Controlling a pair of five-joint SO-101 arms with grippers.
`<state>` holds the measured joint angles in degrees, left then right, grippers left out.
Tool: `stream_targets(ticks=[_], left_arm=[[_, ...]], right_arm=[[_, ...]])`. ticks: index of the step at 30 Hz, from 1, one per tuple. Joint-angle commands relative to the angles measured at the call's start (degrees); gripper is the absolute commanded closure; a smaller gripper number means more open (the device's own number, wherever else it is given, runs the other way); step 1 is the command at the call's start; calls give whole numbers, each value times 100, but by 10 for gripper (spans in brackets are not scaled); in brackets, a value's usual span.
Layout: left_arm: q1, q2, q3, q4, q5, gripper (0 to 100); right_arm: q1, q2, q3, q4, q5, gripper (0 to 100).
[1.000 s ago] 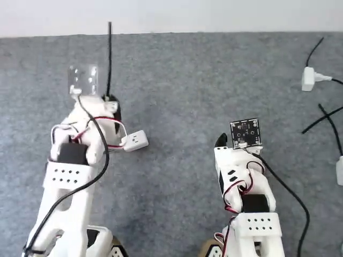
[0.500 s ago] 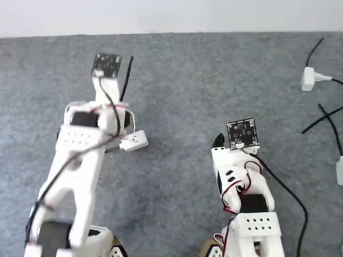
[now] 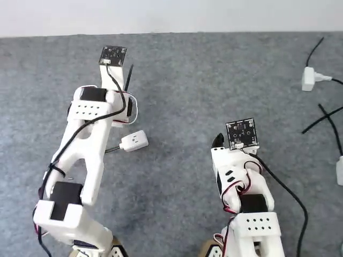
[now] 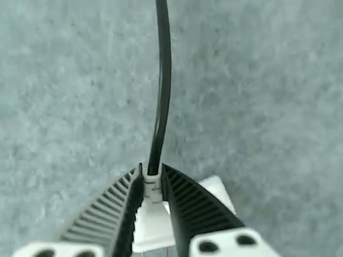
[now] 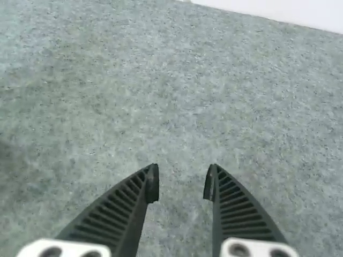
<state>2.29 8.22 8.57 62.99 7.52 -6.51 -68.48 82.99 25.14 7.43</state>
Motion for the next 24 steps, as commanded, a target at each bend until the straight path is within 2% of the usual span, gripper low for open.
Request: stream_targets(ticks=[1, 8, 12, 20, 24], left_arm=[[97, -70, 13, -571, 70, 989], [633, -62, 242, -1310, 44, 989], [677, -70, 884, -2207, 44, 989], [730, -624, 1525, -2426, 53, 989], [712, -1055, 2378, -3314, 44, 989]], right_arm=[[-75, -75, -62, -119, 79, 836], [-75, -75, -62, -101, 79, 836], [-84, -40, -62, -119, 79, 836], [-84, -40, -62, -119, 79, 836], [-92, -31, -62, -119, 79, 836]])
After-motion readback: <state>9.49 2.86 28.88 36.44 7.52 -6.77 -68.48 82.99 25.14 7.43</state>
